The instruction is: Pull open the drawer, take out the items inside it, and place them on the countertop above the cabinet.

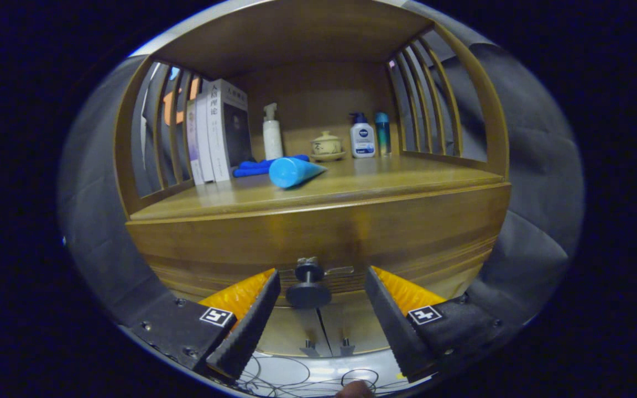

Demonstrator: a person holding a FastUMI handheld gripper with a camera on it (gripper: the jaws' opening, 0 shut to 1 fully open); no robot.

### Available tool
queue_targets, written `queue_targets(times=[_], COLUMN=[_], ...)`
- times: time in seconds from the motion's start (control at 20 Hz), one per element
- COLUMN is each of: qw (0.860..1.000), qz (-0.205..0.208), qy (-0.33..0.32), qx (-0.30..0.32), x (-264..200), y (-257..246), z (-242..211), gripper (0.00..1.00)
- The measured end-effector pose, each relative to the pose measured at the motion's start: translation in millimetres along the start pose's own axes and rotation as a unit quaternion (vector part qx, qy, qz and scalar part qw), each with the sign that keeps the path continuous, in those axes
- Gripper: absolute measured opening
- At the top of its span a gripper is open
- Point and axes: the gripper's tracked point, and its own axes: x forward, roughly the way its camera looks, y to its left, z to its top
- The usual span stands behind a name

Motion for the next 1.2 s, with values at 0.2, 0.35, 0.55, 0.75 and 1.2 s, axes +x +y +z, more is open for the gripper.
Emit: queue_targets(times=[0.2, 0.35, 0.55, 0.75, 1.2], qw=[0.999, 0.998, 0.994, 0.99, 0.987], qz=[0.02, 0.045, 0.062, 0.079, 0.099], qy=[-0.029, -0.047, -0.08, -0.108, -0.127], qx=[-0.008, -0.016, -0.038, -0.032, -0.027], x=[-44.0, -86.4, -127.3, -170.0, -237.0], y=[4.8, 13.0, 18.7, 25.8, 21.4], z=[24.3, 40.0, 58.7, 76.0, 76.8], gripper=[1.0, 1.0, 1.0, 1.0, 1.0])
